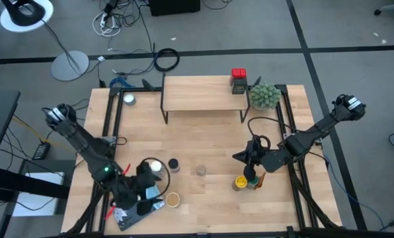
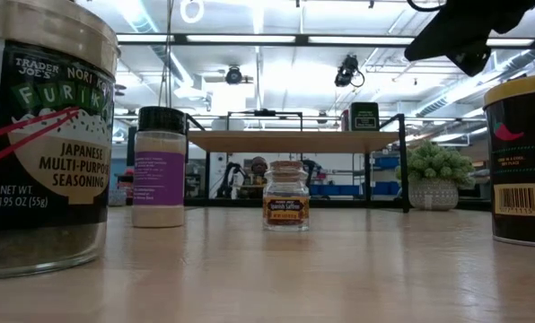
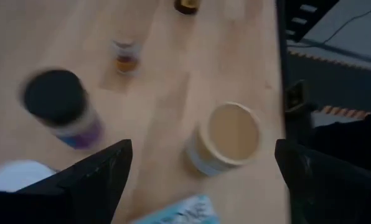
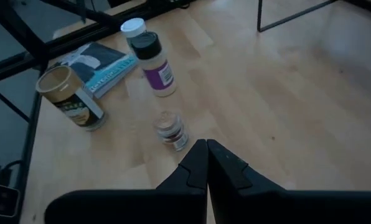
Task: Shelf spices
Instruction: Put the gold seasoning bottle on the shelf
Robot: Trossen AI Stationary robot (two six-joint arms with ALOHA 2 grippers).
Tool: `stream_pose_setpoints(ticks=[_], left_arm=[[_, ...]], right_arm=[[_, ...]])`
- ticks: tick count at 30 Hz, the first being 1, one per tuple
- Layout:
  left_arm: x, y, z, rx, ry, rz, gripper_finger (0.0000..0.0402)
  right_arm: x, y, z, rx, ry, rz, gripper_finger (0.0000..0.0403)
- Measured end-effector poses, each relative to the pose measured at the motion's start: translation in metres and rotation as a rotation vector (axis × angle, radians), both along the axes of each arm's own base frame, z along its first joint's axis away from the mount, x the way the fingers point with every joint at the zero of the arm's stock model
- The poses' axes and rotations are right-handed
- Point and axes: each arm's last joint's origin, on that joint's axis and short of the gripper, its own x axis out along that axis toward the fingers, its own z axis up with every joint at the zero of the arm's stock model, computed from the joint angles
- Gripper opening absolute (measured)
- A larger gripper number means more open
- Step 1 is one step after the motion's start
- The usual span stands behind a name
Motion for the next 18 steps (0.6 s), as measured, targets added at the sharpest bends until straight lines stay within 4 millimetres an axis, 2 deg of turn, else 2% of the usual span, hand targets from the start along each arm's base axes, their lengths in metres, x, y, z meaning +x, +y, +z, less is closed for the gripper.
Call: stream_pose_setpoints(ticks=[5, 10, 18], left_arm=[[0.0, -0.02, -0.009, -0.059, -0.014, -0.015, 0.04], [0.003, -0.038, -0.028, -0.038, 0.006, -0.052, 0.04], [0.01, -0.05, -0.056, -0.034, 0.064, -0.017, 0.04]], right_arm=[[0.0, 0.0, 0.0, 0.028, -0.007, -0.015, 0.0002], [0.0, 0.0, 0.001, 0.053, -0.017, -0.028, 0.0002], [0.001, 0.001, 0.002, 0.07, -0.03, -0.033, 0.0001]])
